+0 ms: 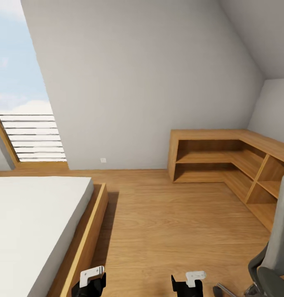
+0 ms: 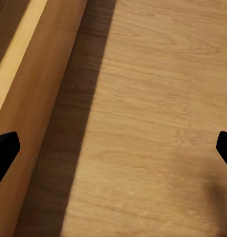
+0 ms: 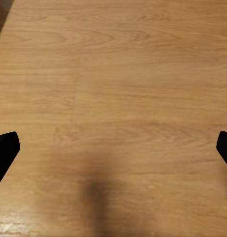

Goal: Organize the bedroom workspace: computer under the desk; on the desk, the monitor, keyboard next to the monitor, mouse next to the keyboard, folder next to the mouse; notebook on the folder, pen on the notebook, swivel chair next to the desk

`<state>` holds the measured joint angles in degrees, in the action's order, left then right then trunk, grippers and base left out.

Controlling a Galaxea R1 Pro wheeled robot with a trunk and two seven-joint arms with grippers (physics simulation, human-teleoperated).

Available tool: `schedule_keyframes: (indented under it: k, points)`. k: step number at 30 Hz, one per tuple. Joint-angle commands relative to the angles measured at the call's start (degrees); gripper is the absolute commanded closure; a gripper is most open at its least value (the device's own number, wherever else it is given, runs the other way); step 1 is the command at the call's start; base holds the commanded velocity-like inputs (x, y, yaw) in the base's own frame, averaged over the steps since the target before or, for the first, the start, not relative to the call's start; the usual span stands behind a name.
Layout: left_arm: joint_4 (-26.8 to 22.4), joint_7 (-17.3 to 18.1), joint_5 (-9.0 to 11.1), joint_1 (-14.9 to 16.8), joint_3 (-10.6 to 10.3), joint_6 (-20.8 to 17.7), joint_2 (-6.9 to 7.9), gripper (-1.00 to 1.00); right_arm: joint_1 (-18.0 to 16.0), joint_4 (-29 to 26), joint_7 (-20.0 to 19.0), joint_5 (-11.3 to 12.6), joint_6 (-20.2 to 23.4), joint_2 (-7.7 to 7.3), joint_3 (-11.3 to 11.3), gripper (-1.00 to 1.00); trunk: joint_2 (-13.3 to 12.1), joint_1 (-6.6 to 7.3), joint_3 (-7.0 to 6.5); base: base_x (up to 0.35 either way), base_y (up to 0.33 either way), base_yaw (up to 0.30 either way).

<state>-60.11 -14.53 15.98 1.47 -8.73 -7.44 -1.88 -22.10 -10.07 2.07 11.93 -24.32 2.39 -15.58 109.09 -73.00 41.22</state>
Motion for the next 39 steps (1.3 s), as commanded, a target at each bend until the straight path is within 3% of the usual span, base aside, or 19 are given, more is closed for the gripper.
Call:
schedule_keyframes:
  k: [1,39]
  points:
    - [-0.09,-0.41,0.48,0.02,-0.12,-0.21,0.03,-1.0,-0.05,0.05,0.22,0.46,-0.2,-0.01,-0.48,-1.0,0.03,0.01,0.06,0.025,0.0,0.014]
    - [1.41,-0.32,0.54,0.02,-0.23,-0.17,0.04,-1.0,-0.05,-0.01,0.22,0.46,-0.2,-0.18,-0.42,-1.0,0.03,0.01,0.06,0.307,0.0,0.001]
